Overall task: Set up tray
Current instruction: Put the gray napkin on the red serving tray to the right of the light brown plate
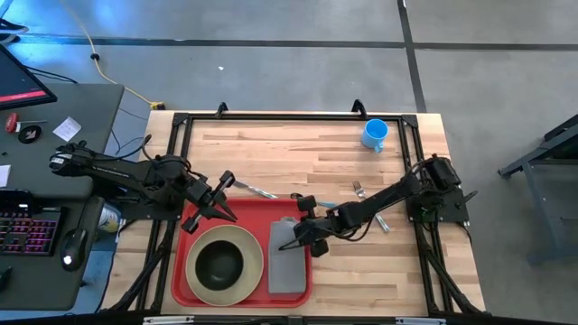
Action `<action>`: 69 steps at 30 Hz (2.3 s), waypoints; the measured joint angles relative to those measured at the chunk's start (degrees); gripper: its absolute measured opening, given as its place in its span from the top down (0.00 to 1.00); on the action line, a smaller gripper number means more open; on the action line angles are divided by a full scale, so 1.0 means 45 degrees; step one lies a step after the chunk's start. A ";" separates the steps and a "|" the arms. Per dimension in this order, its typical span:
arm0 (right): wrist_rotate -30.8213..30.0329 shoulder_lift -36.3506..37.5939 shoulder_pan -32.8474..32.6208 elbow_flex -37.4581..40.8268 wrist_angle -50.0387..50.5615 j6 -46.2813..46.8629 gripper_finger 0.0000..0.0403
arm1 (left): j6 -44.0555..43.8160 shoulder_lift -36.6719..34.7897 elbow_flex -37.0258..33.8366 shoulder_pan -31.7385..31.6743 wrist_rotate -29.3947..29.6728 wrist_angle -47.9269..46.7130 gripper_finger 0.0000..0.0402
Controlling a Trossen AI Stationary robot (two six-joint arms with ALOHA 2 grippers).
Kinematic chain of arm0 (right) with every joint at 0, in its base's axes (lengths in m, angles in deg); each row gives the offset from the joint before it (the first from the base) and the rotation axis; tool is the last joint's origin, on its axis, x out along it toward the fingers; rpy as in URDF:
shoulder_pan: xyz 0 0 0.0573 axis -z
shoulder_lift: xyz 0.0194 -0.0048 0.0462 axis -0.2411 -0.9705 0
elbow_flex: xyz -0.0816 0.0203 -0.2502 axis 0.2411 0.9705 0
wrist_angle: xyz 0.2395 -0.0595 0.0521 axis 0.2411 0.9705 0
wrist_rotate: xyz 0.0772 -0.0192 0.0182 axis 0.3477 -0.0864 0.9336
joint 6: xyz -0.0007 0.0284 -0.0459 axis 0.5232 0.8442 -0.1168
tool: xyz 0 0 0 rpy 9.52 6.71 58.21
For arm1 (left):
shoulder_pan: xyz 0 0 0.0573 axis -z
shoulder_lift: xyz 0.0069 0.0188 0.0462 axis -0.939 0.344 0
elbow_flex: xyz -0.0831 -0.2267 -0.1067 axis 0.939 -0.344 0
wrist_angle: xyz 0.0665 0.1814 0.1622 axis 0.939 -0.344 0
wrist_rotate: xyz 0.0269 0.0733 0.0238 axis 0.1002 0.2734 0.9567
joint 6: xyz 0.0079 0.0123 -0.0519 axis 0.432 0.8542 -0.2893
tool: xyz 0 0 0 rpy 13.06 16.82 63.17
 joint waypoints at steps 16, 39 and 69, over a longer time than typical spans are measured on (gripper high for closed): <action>-0.2826 0.0031 -0.0199 0.0282 0.0528 -0.2143 0.54 | -0.0003 0.0005 0.0000 0.0000 0.0019 -0.0167 0.86; -0.0976 0.2005 -0.0231 0.0272 -0.1051 1.0052 0.58 | -0.0041 0.0010 0.0000 0.0000 0.0325 -0.0248 0.86; 0.2015 0.0084 0.0847 0.0272 -0.0608 1.5795 0.38 | -0.0343 0.0005 0.0000 0.0000 0.0111 -0.0155 0.86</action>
